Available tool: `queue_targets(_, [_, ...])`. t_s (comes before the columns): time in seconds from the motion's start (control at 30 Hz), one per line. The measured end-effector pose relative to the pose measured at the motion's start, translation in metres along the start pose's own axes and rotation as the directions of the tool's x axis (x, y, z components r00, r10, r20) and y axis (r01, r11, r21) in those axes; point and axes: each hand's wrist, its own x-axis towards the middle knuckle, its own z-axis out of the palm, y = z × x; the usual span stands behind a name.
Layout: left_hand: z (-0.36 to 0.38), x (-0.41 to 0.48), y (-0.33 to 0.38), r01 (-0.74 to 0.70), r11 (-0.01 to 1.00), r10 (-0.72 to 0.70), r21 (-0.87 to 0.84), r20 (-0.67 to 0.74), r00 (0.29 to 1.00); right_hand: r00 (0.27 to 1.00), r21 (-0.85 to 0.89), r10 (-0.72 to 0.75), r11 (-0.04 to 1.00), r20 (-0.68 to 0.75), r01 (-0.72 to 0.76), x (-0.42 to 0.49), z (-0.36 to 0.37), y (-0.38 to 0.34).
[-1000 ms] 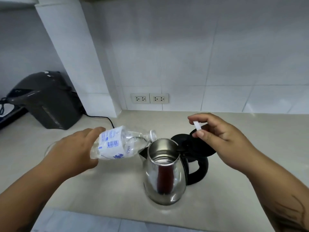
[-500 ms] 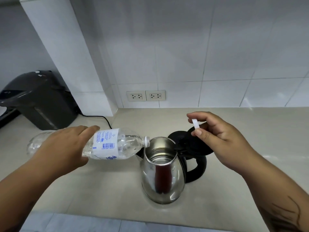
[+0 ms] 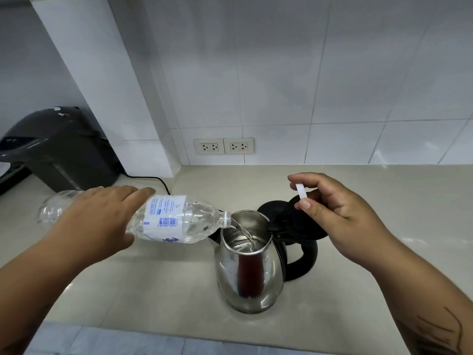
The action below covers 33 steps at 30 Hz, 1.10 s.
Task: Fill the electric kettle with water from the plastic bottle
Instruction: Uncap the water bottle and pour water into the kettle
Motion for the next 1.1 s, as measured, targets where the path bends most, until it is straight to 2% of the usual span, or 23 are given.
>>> queue_targets(1.1, [-0.005,0.011,0.002,-0.023,0.999,0.022,0.041,0.013,1.0,1.0,-0.005,-0.003,1.0,-0.005,0.003,-0.001,-0.002,0.004])
